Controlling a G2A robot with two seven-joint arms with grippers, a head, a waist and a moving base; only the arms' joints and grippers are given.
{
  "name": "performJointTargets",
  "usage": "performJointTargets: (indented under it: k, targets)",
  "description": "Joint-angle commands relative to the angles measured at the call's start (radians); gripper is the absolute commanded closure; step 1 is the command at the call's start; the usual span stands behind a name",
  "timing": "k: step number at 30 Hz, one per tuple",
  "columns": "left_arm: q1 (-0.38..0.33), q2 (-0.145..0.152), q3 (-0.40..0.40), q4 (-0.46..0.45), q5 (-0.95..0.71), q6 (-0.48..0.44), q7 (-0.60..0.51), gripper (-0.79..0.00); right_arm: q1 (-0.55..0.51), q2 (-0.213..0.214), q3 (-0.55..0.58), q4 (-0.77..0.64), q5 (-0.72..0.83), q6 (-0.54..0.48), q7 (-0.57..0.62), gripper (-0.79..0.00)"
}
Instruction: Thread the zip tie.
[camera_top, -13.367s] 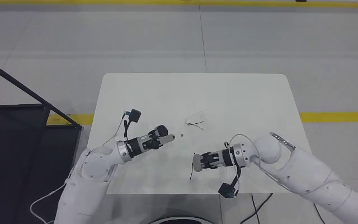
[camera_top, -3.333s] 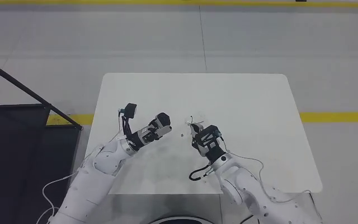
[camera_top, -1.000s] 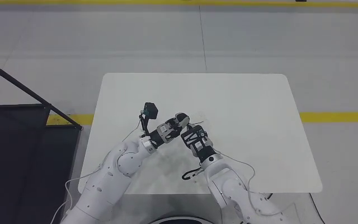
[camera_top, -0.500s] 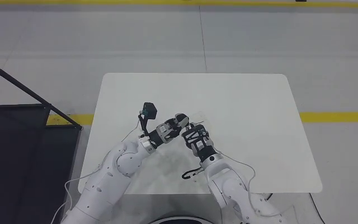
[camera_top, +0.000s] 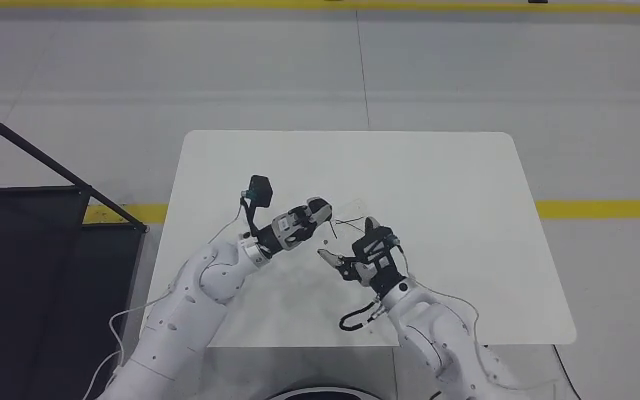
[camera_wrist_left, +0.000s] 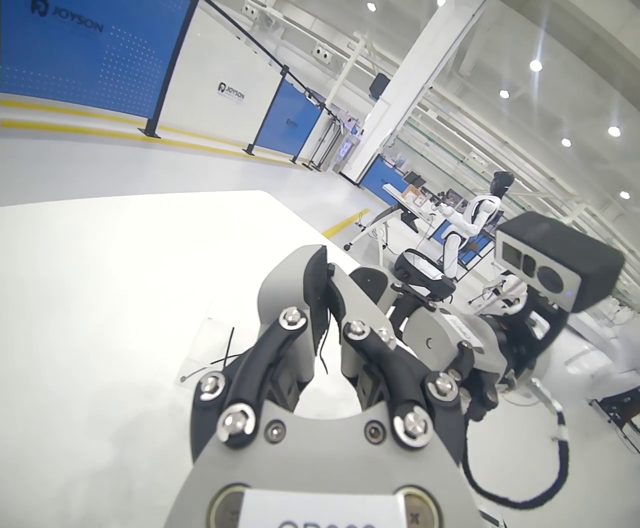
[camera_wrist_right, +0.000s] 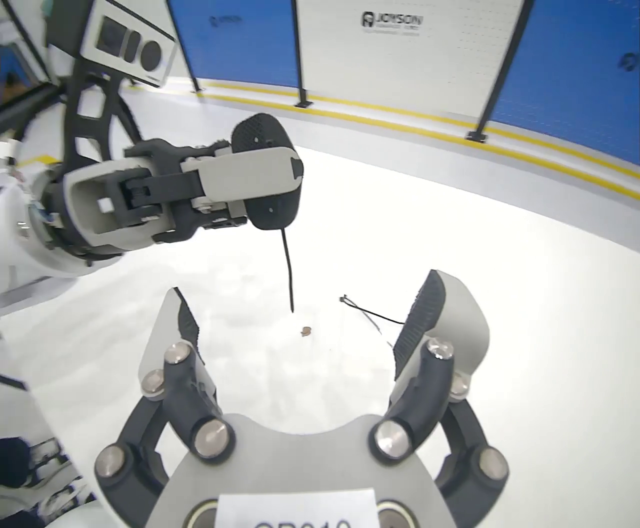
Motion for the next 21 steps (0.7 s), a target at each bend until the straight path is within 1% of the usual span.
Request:
performJointTargets:
  k: [1, 3, 5, 11, 14, 17, 21]
  targets:
    - [-0.011, -0.001, 0.004, 0.022, -0.019, -0.033, -0.008, 0.0, -0.004, 0.008, 0.051, 0.03, 0.072, -0.123, -0.011, -0.785]
    - [-0.024, -0.002, 0.007, 0.043, -0.03, -0.051, -0.013, 0.0, -0.004, 0.008, 0.051, 0.03, 0.072, -0.123, -0.011, -0.785]
    - [-0.027, -0.003, 0.007, 0.049, -0.031, -0.05, -0.014, 0.0, -0.004, 0.008, 0.051, 0.03, 0.072, -0.123, -0.011, -0.785]
    - [-0.027, -0.003, 0.007, 0.049, -0.031, -0.05, -0.014, 0.0, -0.004, 0.008, 0.051, 0.03, 0.072, -0.123, -0.011, -0.785]
    - [-0.018, -0.003, 0.008, 0.031, -0.025, -0.028, -0.013, 0.0, -0.004, 0.008, 0.051, 0.03, 0.072, -0.123, -0.011, -0.785]
    - [-0.013, -0.004, 0.008, 0.022, -0.023, -0.03, -0.005, 0.0, 0.012, 0.008, 0.054, 0.06, 0.114, -0.204, 0.009, -0.785]
    - [-0.013, -0.004, 0.008, 0.029, -0.035, -0.079, -0.004, 0.0, 0.057, 0.01, 0.08, 0.139, 0.24, -0.364, 0.054, -0.785]
